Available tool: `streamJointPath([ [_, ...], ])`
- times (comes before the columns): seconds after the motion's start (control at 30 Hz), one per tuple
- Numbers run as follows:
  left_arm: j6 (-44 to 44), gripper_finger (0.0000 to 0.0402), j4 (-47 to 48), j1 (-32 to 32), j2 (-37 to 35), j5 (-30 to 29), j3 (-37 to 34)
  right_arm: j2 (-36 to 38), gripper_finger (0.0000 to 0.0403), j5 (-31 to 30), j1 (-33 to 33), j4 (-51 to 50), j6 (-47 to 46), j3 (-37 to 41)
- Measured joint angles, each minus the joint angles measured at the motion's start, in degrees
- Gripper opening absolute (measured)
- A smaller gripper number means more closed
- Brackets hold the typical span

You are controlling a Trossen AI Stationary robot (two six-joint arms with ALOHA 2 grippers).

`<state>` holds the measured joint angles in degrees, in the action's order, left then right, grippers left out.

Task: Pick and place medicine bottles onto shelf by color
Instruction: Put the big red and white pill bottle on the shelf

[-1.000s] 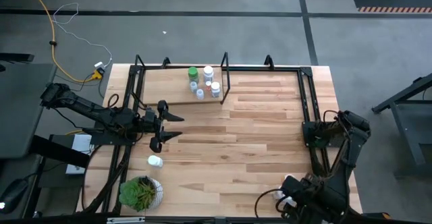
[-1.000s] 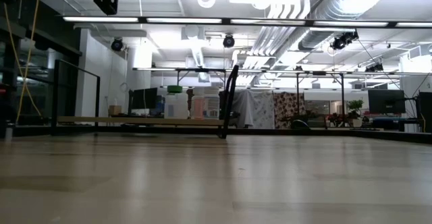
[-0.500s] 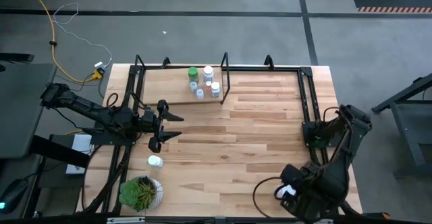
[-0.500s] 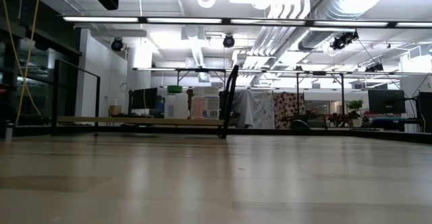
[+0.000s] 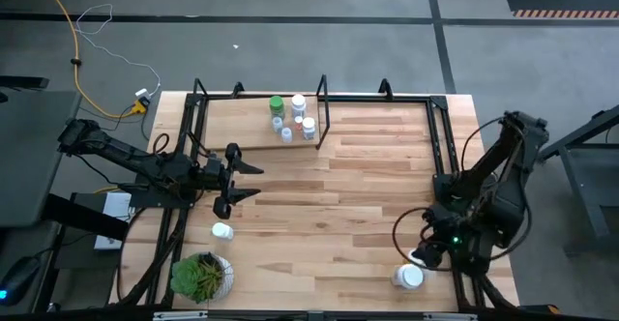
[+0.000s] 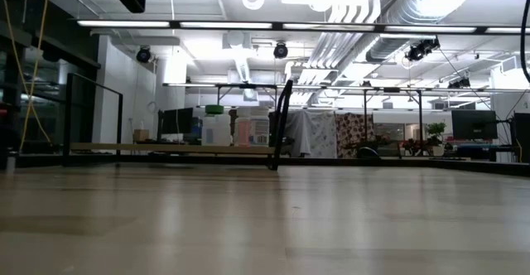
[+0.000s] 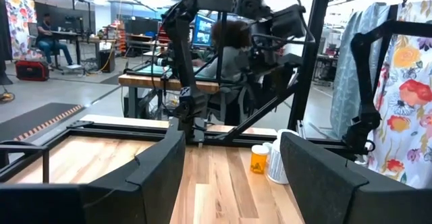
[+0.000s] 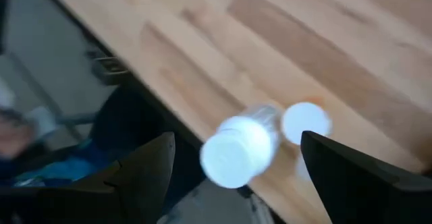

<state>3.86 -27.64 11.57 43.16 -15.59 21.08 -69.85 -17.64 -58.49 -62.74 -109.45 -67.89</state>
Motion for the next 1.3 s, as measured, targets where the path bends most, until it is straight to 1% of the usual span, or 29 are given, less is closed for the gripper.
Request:
streamJointPath([
  [0.07, -0.04, 0.0234, 0.01, 0.00, 0.00, 0.00, 0.00, 0.81, 0.0311, -0.35, -0.03, 4.04, -0.06, 1.88],
  [0.13, -0.61, 0.0234, 0.00, -0.01, 0.00, -0.04, 0.00, 0.04, 0.0311, 0.37, -0.07, 5.71, -0.18, 2.58],
  [0.3, -1.09, 0.0234, 0.00, -0.01, 0.00, -0.07, 0.00, -4.43, 0.0311, 5.53, -0.05, 7.02, -1.29, 2.40],
  [0.43, -1.09, 0.0234, 0.00, -0.01, 0.00, -0.14, 0.00, -9.13, 0.0311, 7.71, -0.07, 5.24, -1.05, -1.52],
  [0.57, -1.05, 0.0234, -0.02, 0.00, 0.00, -0.22, 0.02, -13.15, 0.0311, 7.50, -0.07, 2.55, -0.05, -6.61],
  [0.63, -1.03, 0.0234, -0.02, 0.00, 0.00, -0.22, 0.00, -15.10, 0.0311, 6.84, -0.07, 2.73, 0.74, -8.61],
  [0.83, -1.05, 0.0234, -0.02, -0.01, 0.00, -0.22, 0.01, -20.47, 0.0311, 5.84, -0.75, 2.60, 6.42, -10.99],
  [0.9, -1.05, 0.0234, -0.02, -0.02, 0.00, -0.22, 0.02, -21.79, 0.0311, 6.95, -1.08, 2.57, 6.93, -11.07],
  [1.07, -1.03, 0.0234, -0.02, 0.00, 0.00, -0.22, 0.02, -22.73, 0.0311, 13.74, -0.94, 0.65, 4.30, -11.18],
  [1.3, -1.49, 0.0234, -0.03, -0.30, 0.00, -0.22, 0.01, -21.76, 0.0311, 13.87, -0.75, -4.19, 1.42, -11.18],
])
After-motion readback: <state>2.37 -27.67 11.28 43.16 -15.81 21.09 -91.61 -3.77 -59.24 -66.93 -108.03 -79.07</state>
